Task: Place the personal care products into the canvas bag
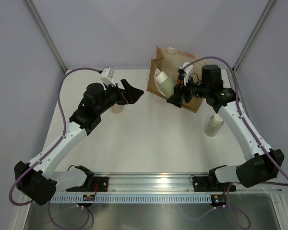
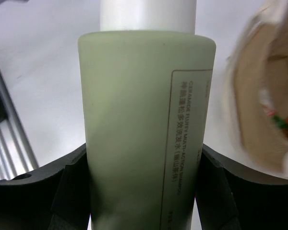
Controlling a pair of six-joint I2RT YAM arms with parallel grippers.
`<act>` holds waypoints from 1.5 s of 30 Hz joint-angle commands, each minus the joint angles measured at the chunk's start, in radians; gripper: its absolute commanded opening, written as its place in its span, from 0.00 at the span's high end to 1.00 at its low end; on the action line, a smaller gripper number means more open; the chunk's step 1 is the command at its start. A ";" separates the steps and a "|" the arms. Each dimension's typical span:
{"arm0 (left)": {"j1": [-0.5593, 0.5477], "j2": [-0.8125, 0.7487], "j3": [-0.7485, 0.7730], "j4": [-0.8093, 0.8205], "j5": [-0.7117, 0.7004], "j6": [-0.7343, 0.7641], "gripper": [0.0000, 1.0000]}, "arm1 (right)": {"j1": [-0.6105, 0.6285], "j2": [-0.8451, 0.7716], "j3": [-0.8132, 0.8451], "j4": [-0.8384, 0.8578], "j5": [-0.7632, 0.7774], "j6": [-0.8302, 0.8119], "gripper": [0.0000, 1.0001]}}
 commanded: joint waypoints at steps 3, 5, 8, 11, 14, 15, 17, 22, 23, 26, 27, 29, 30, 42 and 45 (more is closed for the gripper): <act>0.008 -0.172 -0.008 -0.202 -0.203 0.303 0.01 | -0.094 0.135 0.366 0.104 0.092 0.028 1.00; 0.011 -0.220 -0.072 -0.237 -0.262 0.338 0.01 | -0.106 0.240 0.450 0.101 0.135 0.027 1.00; 0.012 -0.313 -0.152 -0.280 -0.337 0.361 0.01 | -0.114 0.397 0.632 0.107 0.227 0.010 1.00; 0.017 -0.378 -0.201 -0.325 -0.405 0.375 0.01 | -0.125 0.514 0.703 0.099 0.257 -0.021 1.00; 0.026 -0.413 -0.250 -0.331 -0.448 0.376 0.01 | -0.143 0.563 0.681 0.085 0.238 -0.016 1.00; 0.031 -0.413 -0.260 -0.330 -0.453 0.378 0.01 | -0.146 0.568 0.667 0.079 0.237 -0.029 1.00; 0.051 -0.395 -0.278 -0.316 -0.462 0.369 0.01 | -0.148 0.577 0.635 0.044 0.237 -0.045 1.00; 0.097 -0.301 -0.316 -0.227 -0.421 0.356 0.01 | -0.148 0.602 0.622 -0.056 0.250 -0.104 0.92; 0.112 -0.257 -0.315 -0.198 -0.407 0.347 0.01 | -0.148 0.617 0.633 -0.085 0.258 -0.108 0.77; 0.138 -0.164 -0.304 -0.130 -0.361 0.343 0.01 | -0.148 0.649 0.670 -0.140 0.296 -0.105 0.53; 0.141 -0.143 -0.298 -0.117 -0.353 0.344 0.01 | -0.148 0.655 0.679 -0.151 0.309 -0.101 0.43; 0.144 -0.097 -0.274 -0.087 -0.362 0.361 0.01 | -0.148 0.658 0.702 -0.177 0.329 -0.096 0.29; 0.144 -0.059 -0.266 -0.081 -0.374 0.369 0.01 | -0.148 0.655 0.708 -0.182 0.333 -0.095 0.20; 0.155 0.180 -0.146 0.051 -0.459 0.530 0.01 | -0.149 0.430 0.717 -0.278 0.222 -0.111 0.00; 0.180 0.243 -0.113 0.058 -0.440 0.550 0.02 | -0.149 0.317 0.616 -0.292 0.075 -0.144 0.00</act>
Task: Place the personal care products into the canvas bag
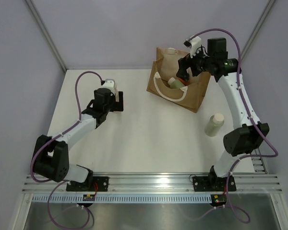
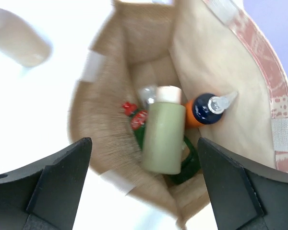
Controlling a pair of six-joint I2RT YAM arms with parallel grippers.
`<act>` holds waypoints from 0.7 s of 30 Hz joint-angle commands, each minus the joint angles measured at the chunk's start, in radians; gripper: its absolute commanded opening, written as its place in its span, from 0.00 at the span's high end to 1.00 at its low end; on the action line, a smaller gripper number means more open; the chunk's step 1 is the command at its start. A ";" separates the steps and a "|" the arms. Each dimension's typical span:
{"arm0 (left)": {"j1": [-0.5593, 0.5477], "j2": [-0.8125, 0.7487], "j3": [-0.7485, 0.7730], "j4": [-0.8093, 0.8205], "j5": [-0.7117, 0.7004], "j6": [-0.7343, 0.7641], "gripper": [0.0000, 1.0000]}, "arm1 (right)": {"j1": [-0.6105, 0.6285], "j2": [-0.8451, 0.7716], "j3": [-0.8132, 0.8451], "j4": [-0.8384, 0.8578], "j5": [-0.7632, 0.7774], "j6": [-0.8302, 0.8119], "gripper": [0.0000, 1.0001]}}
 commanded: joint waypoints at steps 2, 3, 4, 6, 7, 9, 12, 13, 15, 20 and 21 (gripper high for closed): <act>0.042 0.084 0.104 0.089 -0.012 0.063 0.03 | -0.002 -0.241 -0.181 -0.005 -0.274 -0.044 0.01; 0.048 0.100 0.130 0.089 -0.010 0.070 0.03 | -0.002 -0.319 -0.232 0.009 -0.315 -0.047 0.01; 0.059 0.115 0.142 0.092 -0.001 0.076 0.04 | -0.002 -0.358 -0.329 0.035 -0.355 -0.053 0.01; 0.067 0.158 0.165 0.104 0.023 0.093 0.07 | -0.002 -0.454 -0.418 0.068 -0.435 -0.053 0.01; 0.070 0.175 0.185 0.105 0.057 0.099 0.10 | -0.002 -0.482 -0.488 0.086 -0.452 -0.056 0.01; 0.072 0.212 0.207 0.105 0.082 0.109 0.14 | -0.001 -0.527 -0.549 0.098 -0.480 -0.067 0.01; 0.072 0.244 0.225 0.116 0.125 0.118 0.20 | -0.002 -0.597 -0.639 0.108 -0.495 -0.097 0.00; 0.073 0.252 0.227 0.119 0.134 0.116 0.22 | -0.002 -0.605 -0.677 0.114 -0.500 -0.102 0.01; 0.079 0.267 0.234 0.121 0.145 0.112 0.31 | -0.002 -0.619 -0.707 0.111 -0.535 -0.119 0.01; 0.091 0.290 0.245 0.135 0.168 0.118 0.49 | -0.002 -0.644 -0.782 0.097 -0.655 -0.177 0.01; 0.093 0.295 0.256 0.135 0.172 0.118 0.55 | -0.002 -0.650 -0.791 0.098 -0.665 -0.182 0.01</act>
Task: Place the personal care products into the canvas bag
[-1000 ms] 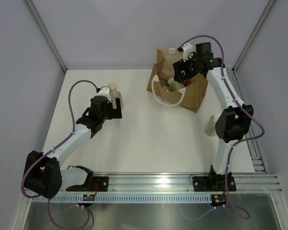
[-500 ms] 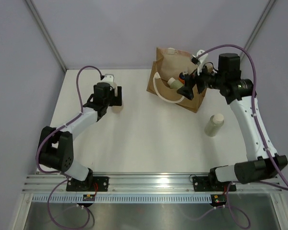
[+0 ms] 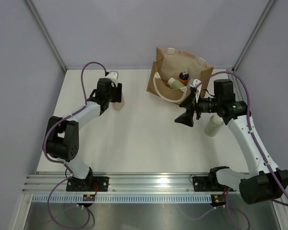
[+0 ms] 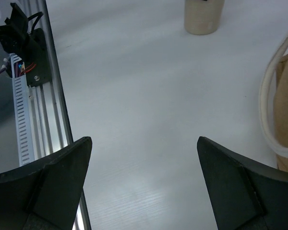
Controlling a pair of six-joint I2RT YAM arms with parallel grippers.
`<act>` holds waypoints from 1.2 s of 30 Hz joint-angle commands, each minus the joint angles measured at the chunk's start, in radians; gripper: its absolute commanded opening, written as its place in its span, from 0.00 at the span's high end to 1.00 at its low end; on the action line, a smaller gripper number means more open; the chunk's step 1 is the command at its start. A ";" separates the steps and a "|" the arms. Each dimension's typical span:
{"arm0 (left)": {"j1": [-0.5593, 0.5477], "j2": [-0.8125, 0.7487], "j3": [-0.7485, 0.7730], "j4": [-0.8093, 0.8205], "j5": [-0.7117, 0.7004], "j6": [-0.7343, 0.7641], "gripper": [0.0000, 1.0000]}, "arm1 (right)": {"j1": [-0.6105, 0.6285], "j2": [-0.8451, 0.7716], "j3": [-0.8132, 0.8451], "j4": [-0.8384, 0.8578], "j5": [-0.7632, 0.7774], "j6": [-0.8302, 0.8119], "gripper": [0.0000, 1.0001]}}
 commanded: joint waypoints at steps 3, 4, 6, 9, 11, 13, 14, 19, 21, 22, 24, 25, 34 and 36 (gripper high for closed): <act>0.012 0.039 0.070 0.040 0.066 0.025 0.66 | -0.001 -0.049 -0.041 0.014 -0.133 -0.075 0.00; 0.012 0.042 0.082 0.039 0.101 0.028 0.75 | -0.001 -0.046 -0.051 0.009 -0.135 -0.075 0.01; 0.012 0.033 0.085 0.034 0.144 0.022 0.82 | -0.001 -0.043 -0.054 0.000 -0.119 -0.079 0.00; 0.012 -0.010 0.076 0.043 0.270 0.004 0.87 | 0.002 -0.035 -0.061 0.009 -0.086 -0.049 0.01; 0.014 -0.030 0.068 0.039 0.382 -0.007 0.88 | 0.010 -0.020 -0.059 0.011 -0.070 -0.026 0.01; 0.014 -0.053 0.065 0.020 0.483 -0.031 0.89 | 0.039 0.001 -0.059 0.001 -0.055 -0.013 0.02; 0.014 -0.059 0.053 0.017 0.517 -0.042 0.91 | 0.054 0.009 -0.062 0.003 -0.031 -0.003 0.02; 0.014 -0.096 -0.039 0.117 0.728 -0.169 0.94 | 0.139 0.067 -0.105 0.087 0.069 0.086 0.02; 0.014 -0.098 -0.076 0.175 0.778 -0.237 0.94 | 0.159 0.084 -0.119 0.135 0.150 0.160 0.02; 0.014 -0.098 -0.086 0.198 0.822 -0.264 0.95 | 0.169 0.087 -0.134 0.185 0.183 0.187 0.02; 0.014 -0.095 -0.120 0.281 0.864 -0.349 0.96 | 0.200 0.087 -0.162 0.292 0.273 0.259 0.02; 0.012 -0.092 -0.131 0.308 0.896 -0.378 0.96 | 0.217 0.087 -0.194 0.320 0.307 0.293 0.02; -0.022 -0.033 -0.241 0.605 0.990 -0.611 0.97 | 0.409 0.199 -0.286 0.586 0.625 0.411 0.01; -0.029 -0.026 -0.254 0.605 0.988 -0.616 0.97 | 0.427 0.247 -0.268 0.607 0.681 0.457 0.00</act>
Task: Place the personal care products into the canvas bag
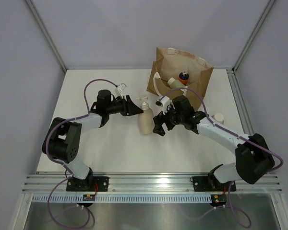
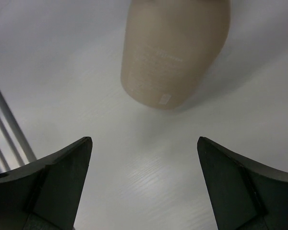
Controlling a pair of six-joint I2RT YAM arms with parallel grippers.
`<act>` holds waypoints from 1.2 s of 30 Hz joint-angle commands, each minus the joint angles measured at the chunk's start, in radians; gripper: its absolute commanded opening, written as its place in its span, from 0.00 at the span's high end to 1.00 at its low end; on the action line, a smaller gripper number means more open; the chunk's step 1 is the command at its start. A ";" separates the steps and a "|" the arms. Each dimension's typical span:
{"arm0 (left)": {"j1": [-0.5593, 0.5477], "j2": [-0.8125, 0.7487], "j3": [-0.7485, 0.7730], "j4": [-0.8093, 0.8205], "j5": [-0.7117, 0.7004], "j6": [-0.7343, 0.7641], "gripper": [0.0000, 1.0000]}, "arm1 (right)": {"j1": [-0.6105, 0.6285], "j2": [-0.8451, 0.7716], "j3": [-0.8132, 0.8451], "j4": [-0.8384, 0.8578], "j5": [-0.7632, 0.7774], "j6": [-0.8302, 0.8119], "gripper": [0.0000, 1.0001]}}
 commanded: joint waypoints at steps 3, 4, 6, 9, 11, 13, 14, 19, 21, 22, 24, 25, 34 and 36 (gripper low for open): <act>-0.028 0.004 -0.016 0.234 0.082 -0.104 0.97 | 0.083 0.155 0.087 0.179 0.290 0.145 0.01; -0.036 0.010 -0.020 0.234 0.073 -0.104 0.97 | 0.092 0.211 0.128 0.177 0.304 0.159 0.00; -0.051 0.020 -0.027 0.234 0.067 -0.101 0.97 | 0.093 0.306 0.168 0.165 0.296 0.228 0.00; -0.060 0.033 -0.047 0.238 0.056 -0.097 0.97 | 0.098 0.388 0.227 0.189 0.317 0.274 0.00; -0.068 0.040 -0.053 0.238 0.050 -0.092 0.97 | 0.101 0.399 0.224 0.219 0.339 0.279 0.00; -0.073 0.043 -0.063 0.243 0.050 -0.088 0.97 | 0.104 0.407 0.213 0.234 0.383 0.282 0.00; -0.073 0.043 -0.066 0.243 0.047 -0.086 0.97 | 0.109 0.410 0.213 0.234 0.400 0.274 0.00; -0.062 -0.086 -0.075 0.047 -0.138 0.010 0.94 | 0.119 0.469 0.280 0.159 0.442 0.225 0.01; -0.045 -0.232 -0.089 -0.120 -0.272 0.064 0.86 | 0.139 0.492 0.294 0.131 0.434 0.213 0.01; -0.039 -0.282 -0.092 -0.177 -0.411 0.073 0.83 | 0.149 0.505 0.307 0.119 0.420 0.186 0.00; -0.019 -0.371 -0.087 -0.318 -0.504 0.108 0.65 | 0.169 0.534 0.319 0.082 0.426 0.172 0.00; -0.011 -0.444 -0.080 -0.364 -0.600 0.121 0.54 | 0.181 0.545 0.327 0.073 0.434 0.131 0.00; -0.007 -0.735 -0.072 -0.682 -0.890 0.235 0.08 | 0.192 0.696 0.449 -0.079 0.529 0.037 0.00; -0.007 -0.789 -0.084 -0.701 -0.909 0.235 0.01 | 0.198 0.733 0.486 -0.146 0.541 0.015 0.01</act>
